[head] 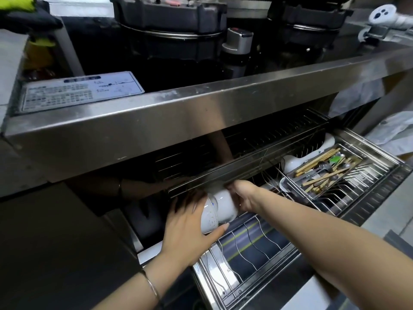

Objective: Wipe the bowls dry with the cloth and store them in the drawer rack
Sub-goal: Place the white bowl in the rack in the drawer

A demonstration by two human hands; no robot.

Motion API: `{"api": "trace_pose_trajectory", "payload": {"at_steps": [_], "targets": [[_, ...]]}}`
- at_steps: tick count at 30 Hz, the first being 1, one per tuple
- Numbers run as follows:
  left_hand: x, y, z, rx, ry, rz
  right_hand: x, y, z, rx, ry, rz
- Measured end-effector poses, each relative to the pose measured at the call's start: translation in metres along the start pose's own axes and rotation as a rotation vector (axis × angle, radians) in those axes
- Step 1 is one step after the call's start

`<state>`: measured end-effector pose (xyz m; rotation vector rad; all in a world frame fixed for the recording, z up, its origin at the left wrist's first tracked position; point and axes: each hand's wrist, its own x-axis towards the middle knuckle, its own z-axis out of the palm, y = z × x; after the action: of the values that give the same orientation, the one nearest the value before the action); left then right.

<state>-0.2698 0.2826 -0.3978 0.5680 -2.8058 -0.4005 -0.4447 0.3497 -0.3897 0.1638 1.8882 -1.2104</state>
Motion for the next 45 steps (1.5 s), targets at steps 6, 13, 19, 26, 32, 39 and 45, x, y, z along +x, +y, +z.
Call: {"api": "trace_pose_trajectory", "payload": {"at_steps": [6,13,19,26,32,39,45], "targets": [[-0.001,0.001,-0.002,0.014,0.021,-0.007,-0.011,0.002,0.008,-0.027,-0.054,0.002],[0.0,0.003,-0.004,0.02,0.017,-0.008,-0.015,0.006,0.007,-0.193,-0.071,-0.097],[0.0,0.005,-0.014,0.045,-0.116,-0.019,-0.03,0.002,-0.013,-0.44,-0.109,-0.196],[-0.007,0.017,-0.053,-0.172,-0.233,0.014,-0.118,-0.004,-0.041,-0.305,-0.018,-0.397],[-0.017,0.044,-0.146,-0.29,-0.084,0.148,-0.219,-0.003,-0.042,-0.246,0.244,-0.844],[-0.059,0.03,-0.293,-0.276,0.162,0.273,-0.334,-0.025,0.017,-0.454,0.338,-1.212],[-0.103,-0.062,-0.385,-0.123,0.291,0.157,-0.391,-0.059,0.117,-0.582,0.186,-1.329]]}}
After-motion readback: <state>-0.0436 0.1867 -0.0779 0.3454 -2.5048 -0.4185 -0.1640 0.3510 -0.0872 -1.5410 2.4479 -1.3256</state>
